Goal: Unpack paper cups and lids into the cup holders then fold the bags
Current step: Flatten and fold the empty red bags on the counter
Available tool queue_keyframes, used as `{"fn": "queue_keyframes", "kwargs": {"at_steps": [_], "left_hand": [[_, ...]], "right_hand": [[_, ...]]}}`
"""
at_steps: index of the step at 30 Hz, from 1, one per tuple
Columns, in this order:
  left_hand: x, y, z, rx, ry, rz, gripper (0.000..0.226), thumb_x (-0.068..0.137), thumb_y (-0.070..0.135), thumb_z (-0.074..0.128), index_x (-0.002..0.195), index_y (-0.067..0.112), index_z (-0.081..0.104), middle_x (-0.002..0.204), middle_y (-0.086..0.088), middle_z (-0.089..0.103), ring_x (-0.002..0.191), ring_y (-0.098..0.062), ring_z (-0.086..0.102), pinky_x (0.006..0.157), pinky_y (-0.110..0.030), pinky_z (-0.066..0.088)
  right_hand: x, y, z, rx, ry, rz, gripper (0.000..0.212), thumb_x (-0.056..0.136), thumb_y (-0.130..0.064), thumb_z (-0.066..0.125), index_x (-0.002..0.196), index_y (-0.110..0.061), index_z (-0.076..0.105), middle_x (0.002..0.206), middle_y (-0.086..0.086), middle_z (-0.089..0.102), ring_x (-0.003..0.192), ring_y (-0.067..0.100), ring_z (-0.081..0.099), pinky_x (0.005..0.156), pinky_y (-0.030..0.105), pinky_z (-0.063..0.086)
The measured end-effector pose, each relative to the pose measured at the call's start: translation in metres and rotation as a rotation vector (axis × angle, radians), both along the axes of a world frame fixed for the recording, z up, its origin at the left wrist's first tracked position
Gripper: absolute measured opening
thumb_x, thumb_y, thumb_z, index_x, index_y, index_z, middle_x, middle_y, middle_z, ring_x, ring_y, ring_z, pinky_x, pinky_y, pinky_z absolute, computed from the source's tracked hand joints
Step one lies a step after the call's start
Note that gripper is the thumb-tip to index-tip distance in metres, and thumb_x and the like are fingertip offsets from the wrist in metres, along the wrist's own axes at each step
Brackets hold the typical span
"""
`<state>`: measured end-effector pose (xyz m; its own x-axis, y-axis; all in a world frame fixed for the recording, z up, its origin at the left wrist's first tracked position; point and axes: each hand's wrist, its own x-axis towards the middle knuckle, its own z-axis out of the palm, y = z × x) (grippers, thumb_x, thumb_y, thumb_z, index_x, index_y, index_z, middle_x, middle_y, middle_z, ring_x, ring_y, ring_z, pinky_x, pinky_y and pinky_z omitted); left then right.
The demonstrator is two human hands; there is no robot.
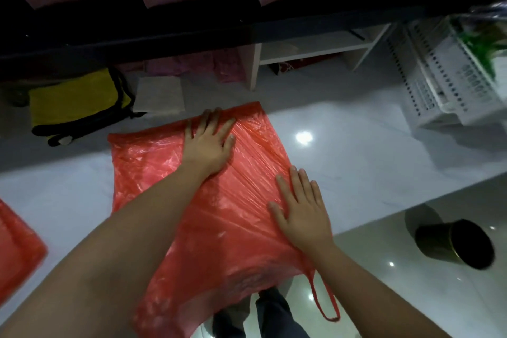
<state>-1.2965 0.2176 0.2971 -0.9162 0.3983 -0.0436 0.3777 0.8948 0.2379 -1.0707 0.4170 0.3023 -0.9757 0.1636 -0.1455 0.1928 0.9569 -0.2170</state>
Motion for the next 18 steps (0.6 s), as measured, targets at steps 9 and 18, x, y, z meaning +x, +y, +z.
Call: {"fn": "queue_keyframes", "kwargs": {"at_steps": [9, 18], "left_hand": [[0.002, -0.001, 0.000, -0.001, 0.014, -0.017, 0.056, 0.103, 0.058, 0.017, 0.157, 0.046, 0.016, 0.169, 0.008, 0.007, 0.156, -0.016, -0.005, 0.123, -0.056, -0.001], [0.017, -0.006, 0.005, 0.013, 0.024, -0.008, 0.055, 0.105, 0.046, 0.024, 0.159, 0.036, 0.024, 0.169, 0.000, 0.014, 0.156, -0.018, 0.003, 0.125, -0.050, 0.001]], "right_hand": [[-0.003, -0.011, 0.015, -0.036, 0.024, -0.092, 0.061, 0.105, -0.058, 0.011, 0.161, -0.035, 0.010, 0.170, -0.004, -0.003, 0.154, 0.011, -0.016, 0.125, 0.047, -0.010], [-0.105, -0.057, 0.000, 0.009, 0.031, 0.061, 0.058, 0.106, -0.046, 0.017, 0.162, -0.030, 0.010, 0.170, -0.002, -0.003, 0.156, 0.018, -0.011, 0.126, 0.045, -0.005]]}}
